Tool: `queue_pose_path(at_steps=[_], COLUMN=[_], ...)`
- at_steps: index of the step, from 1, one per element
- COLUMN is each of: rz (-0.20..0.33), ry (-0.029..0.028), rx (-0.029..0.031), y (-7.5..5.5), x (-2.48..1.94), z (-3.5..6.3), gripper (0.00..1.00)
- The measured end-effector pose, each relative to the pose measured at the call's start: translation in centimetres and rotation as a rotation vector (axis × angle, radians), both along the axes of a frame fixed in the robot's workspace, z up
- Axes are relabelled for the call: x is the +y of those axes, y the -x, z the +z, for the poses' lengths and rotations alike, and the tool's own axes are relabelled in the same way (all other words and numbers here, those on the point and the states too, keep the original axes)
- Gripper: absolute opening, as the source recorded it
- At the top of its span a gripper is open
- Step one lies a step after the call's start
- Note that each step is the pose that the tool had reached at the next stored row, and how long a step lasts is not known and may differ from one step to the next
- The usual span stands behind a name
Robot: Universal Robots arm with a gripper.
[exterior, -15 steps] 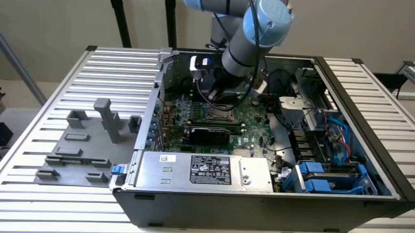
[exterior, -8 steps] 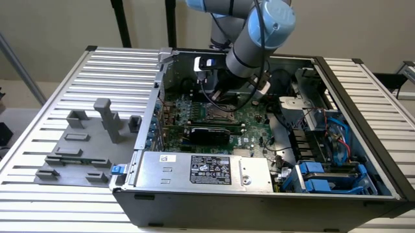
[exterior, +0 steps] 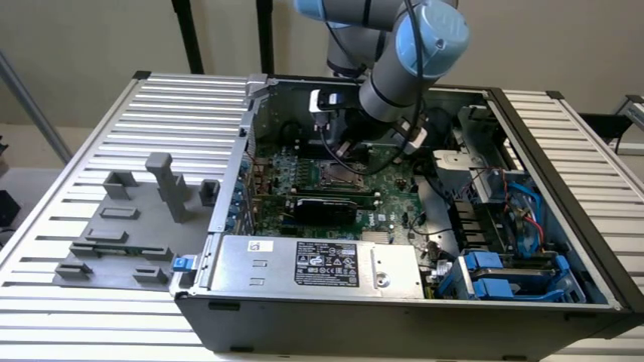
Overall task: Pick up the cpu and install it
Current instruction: 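Install the first cpu locking lever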
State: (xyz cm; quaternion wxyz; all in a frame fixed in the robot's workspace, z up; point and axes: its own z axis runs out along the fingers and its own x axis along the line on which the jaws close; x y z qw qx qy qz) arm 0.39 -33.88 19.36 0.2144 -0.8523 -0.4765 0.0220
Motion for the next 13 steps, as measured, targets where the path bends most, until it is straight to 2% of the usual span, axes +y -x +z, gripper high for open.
queue_pose_path(at_steps=[6, 9, 12, 13], rz=[0.000, 0.000, 0.000, 0.000], ry=[0.0061, 0.0122, 0.0210, 0.0214], rx=[0.0001, 0.0000, 0.0002, 0.0002], y=[-0.54, -0.67, -0.76, -0.82], x=[0.01, 0.02, 0.02, 0.02], z=[-0.28, -0.34, -0.34, -0.36], gripper=[0.11, 0.11, 0.11, 0.11])
